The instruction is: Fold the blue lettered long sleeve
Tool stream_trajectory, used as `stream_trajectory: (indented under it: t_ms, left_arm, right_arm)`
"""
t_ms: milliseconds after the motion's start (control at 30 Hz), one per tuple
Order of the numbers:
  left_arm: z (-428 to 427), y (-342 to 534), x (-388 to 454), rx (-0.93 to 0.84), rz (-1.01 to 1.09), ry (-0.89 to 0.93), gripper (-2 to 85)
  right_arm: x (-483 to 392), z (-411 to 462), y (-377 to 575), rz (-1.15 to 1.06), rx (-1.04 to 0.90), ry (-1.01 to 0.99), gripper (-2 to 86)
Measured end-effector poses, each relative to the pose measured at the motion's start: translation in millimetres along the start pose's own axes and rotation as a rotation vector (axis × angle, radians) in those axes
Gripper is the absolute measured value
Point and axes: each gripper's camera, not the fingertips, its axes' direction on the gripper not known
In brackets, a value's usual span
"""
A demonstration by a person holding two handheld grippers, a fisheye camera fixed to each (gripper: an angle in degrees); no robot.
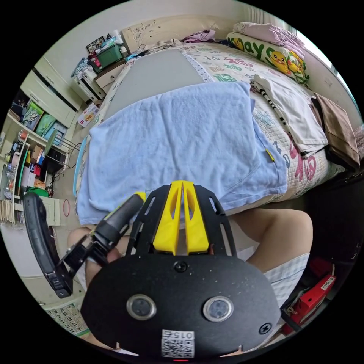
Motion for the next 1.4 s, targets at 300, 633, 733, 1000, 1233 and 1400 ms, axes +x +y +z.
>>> stream_trajectory:
  t_ms: [300,633,733,1000,1233,1400]
  left_arm:
    - [27,6,4,0.073,-0.103,0.033,-0.8]
    - [43,21,1,0.124,-0.136,0.083,-0.8]
    - [47,25,-3,0.127,-0.138,0.117,-0.8]
    - [60,33,-14,0.131,-0.106,0.209,-0.8]
    - [68,32,-11,0.102,-0.096,0.198,-0.8]
    - [75,33,-10,0.095,-0.092,0.202,-0.8]
  right_arm:
    - [-26,-65,-21,0.005,0.009,0.169,-0.9]
    - [-66,-144,-55,-0.118,0.033,0.273,-1.0]
    - [-90,-165,-70,-0.185,0.015,0.367,-0.9]
    - [-143,-208,-100,-0.444,-0.054,0.596,-0.6]
    - [-149,-256,-134,-0.415,-0.074,0.590,-0.5]
    - [-150,-282,-152,-0.410,-0.076,0.592,-0.5]
